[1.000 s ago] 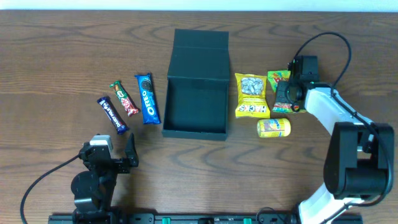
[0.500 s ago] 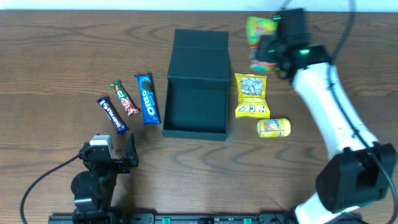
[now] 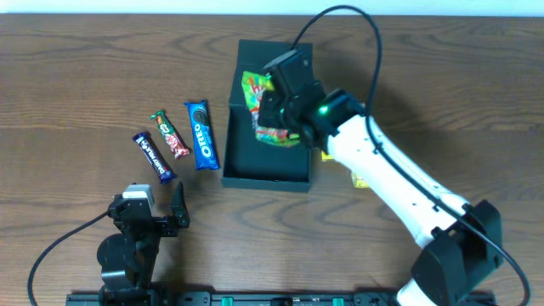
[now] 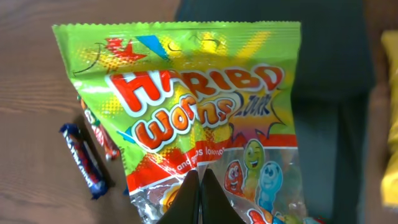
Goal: Pack container
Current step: 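Lift the Haribo bag and drop it into the black box, then withdraw the right gripper up and to the right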
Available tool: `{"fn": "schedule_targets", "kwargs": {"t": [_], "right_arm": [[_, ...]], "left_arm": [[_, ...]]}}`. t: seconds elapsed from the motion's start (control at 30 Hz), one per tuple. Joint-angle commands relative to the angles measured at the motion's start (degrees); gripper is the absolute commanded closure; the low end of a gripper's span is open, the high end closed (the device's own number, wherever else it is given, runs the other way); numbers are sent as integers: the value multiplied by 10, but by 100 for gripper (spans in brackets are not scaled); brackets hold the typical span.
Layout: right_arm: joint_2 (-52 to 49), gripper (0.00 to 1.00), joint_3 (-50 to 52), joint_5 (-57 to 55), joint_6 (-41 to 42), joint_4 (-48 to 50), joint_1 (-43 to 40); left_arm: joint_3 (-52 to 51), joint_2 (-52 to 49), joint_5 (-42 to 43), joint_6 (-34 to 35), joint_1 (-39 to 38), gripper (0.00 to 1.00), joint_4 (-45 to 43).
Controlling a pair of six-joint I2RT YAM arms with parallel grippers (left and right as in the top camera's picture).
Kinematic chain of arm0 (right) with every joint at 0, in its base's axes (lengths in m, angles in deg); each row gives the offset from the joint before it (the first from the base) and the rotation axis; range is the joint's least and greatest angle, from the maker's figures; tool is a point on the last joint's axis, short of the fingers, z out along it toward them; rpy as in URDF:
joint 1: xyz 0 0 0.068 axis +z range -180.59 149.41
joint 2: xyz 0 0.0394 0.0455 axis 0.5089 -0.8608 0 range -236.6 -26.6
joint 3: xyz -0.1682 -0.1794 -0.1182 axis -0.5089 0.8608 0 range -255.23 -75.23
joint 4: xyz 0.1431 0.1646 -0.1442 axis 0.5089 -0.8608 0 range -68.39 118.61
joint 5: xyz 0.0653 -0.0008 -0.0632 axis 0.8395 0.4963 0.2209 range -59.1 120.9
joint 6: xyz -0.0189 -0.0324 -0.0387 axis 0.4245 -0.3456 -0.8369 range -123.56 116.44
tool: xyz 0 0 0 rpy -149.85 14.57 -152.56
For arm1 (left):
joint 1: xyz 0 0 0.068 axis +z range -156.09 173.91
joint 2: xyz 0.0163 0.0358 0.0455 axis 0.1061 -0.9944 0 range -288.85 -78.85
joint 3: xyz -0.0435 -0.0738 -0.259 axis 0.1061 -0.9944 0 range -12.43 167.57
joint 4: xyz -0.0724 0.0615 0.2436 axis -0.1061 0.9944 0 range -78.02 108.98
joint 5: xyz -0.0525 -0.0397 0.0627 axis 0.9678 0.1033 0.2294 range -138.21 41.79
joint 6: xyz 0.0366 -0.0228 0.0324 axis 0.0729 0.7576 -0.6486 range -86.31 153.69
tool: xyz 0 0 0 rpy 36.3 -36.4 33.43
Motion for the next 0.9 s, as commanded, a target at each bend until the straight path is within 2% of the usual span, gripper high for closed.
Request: {"fn": "schedule_targets", "kwargs": {"t": [0.0, 0.27, 0.3, 0.33, 0.37, 0.4, 0.6, 0.87], "right_arm": [[-21, 98, -7, -20, 73, 0, 26], [-57, 98, -7, -6, 97, -2, 40], [-57, 82, -7, -4, 97, -2, 40], [-57, 52, -7, -4, 96, 0, 40], [-57, 13, -7, -3, 96, 6, 40], [-57, 1, -8, 1, 91, 10, 40], [-32, 1, -10, -16, 7, 23, 29], [33, 1, -10, -64, -138, 10, -54]], "left_arm": [[-13, 3, -1, 6, 1, 5, 3], [-13, 3, -1, 6, 1, 5, 3], [-13, 3, -1, 6, 1, 5, 3], [-13, 3, -1, 6, 1, 5, 3], [-13, 3, -1, 6, 1, 5, 3], [-13, 3, -1, 6, 1, 5, 3], [-13, 3, -1, 6, 1, 5, 3], [-13, 3, -1, 6, 1, 5, 3]]}}
